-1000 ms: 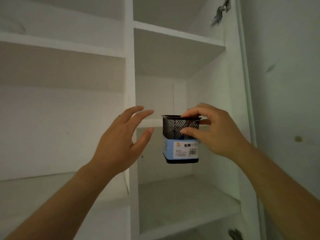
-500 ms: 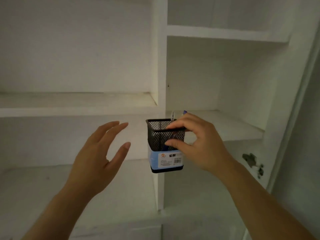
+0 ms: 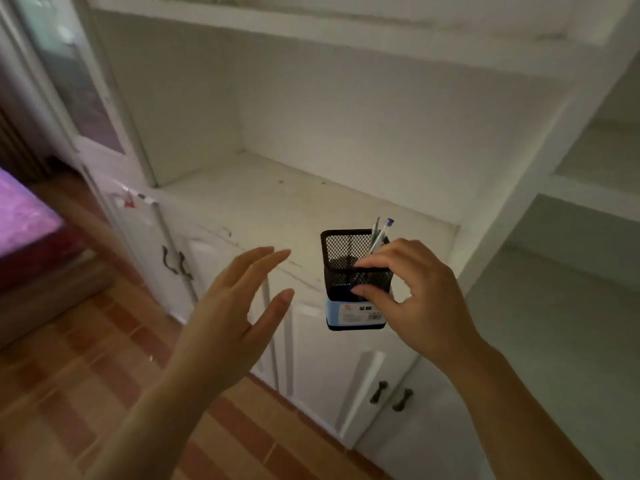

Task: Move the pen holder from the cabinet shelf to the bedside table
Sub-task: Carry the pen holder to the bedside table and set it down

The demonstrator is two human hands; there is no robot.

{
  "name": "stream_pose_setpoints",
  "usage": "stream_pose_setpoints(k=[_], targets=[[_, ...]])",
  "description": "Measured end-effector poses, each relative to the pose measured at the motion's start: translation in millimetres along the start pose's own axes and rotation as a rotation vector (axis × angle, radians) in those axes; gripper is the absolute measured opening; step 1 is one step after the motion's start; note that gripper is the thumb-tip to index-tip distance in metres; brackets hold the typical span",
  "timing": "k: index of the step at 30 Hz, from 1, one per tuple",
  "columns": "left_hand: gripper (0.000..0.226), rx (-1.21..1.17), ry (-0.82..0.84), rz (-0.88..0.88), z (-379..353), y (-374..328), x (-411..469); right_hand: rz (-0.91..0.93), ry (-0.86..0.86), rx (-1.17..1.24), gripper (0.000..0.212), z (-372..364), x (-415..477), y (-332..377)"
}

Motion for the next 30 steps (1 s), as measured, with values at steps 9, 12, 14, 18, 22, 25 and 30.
stream_pose_setpoints(k=[9, 12, 14, 18, 22, 25, 30], targets=[[0.054, 0.128, -0.049, 0.444, 16.2, 57.1, -116.8, 0.153, 0.289, 0.245, 0.022, -126.3, -13.7, 34.2], [0.057, 0.159, -0.116, 0.566, 42.7, 74.5, -158.6, 0.213, 0.39, 0.319, 0.023, -165.3, -15.8, 70.9], [0.054, 0.177, -0.168, 0.638, 61.1, 87.0, -187.8, 0.252, 0.449, 0.376, 0.023, -190.4, -17.9, 98.4], [0.054, 0.231, -0.272, 0.776, 100.7, 115.1, -241.7, 0.32, 0.524, 0.479, 0.024, -236.9, -23.2, 151.8], [0.052, 0.282, -0.326, 0.837, 144.0, 147.9, -284.4, 0.385, 0.575, 0.555, 0.024, -285.7, -24.9, 208.2], [0.053, 0.282, -0.344, 0.868, 177.2, 181.0, -318.9, 0.426, 0.594, 0.594, 0.025, -326.0, -27.0, 256.3], [0.059, 0.339, -0.41, 0.953, 237.4, 235.0, -384.7, 0.474, 0.678, 0.682, 0.025, -405.8, -34.6, 349.3]])
Point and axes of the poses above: each hand's wrist, its own x-axis towards the middle knuckle, its own z-axis out of the back of the hand, y = z × x, the point moved 7 cm from there along x, towards the middle knuckle, and after that the axes turned 12 degrees about x, right-handed, at the moved point
